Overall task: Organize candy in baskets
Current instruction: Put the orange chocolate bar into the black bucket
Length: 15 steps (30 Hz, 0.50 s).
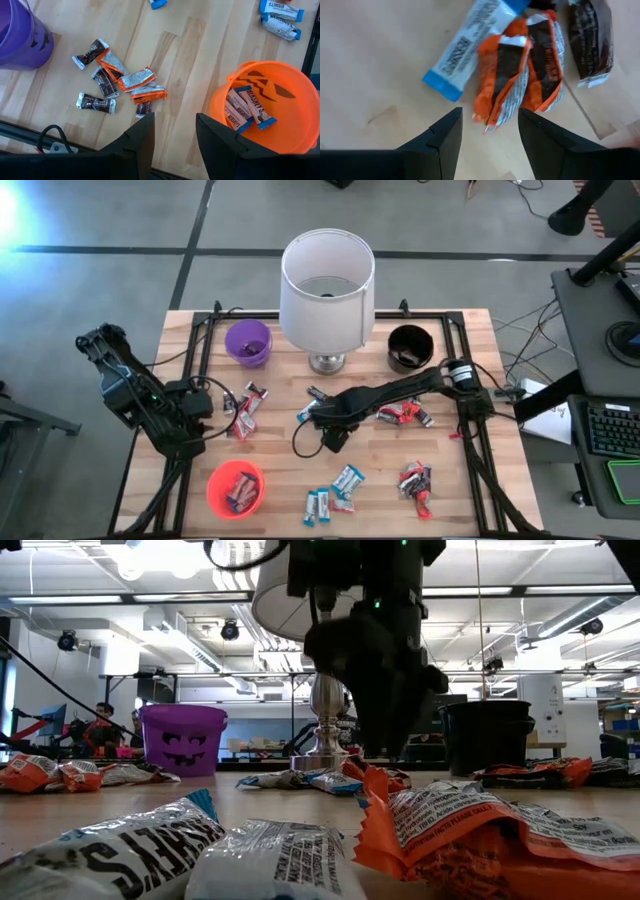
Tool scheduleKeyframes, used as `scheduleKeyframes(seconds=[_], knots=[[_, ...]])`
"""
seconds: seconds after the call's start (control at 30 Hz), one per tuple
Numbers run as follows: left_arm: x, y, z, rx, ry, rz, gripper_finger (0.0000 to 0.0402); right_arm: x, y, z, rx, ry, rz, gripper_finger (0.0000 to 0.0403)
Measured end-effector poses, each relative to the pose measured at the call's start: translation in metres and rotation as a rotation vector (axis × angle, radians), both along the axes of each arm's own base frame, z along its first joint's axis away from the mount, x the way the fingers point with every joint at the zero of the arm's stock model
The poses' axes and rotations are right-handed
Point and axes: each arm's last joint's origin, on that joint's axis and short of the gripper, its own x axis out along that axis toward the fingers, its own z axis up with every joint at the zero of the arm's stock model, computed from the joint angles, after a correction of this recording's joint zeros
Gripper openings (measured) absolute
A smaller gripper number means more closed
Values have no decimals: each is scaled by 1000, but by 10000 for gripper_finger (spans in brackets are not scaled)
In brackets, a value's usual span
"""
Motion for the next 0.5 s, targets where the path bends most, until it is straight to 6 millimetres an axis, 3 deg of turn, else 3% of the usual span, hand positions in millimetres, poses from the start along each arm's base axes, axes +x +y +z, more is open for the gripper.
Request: scheduleKeyframes(seconds=[0.5], knots=[[0, 0, 0, 9, 1, -22, 125, 0, -3, -8, -20, 21, -120, 183]])
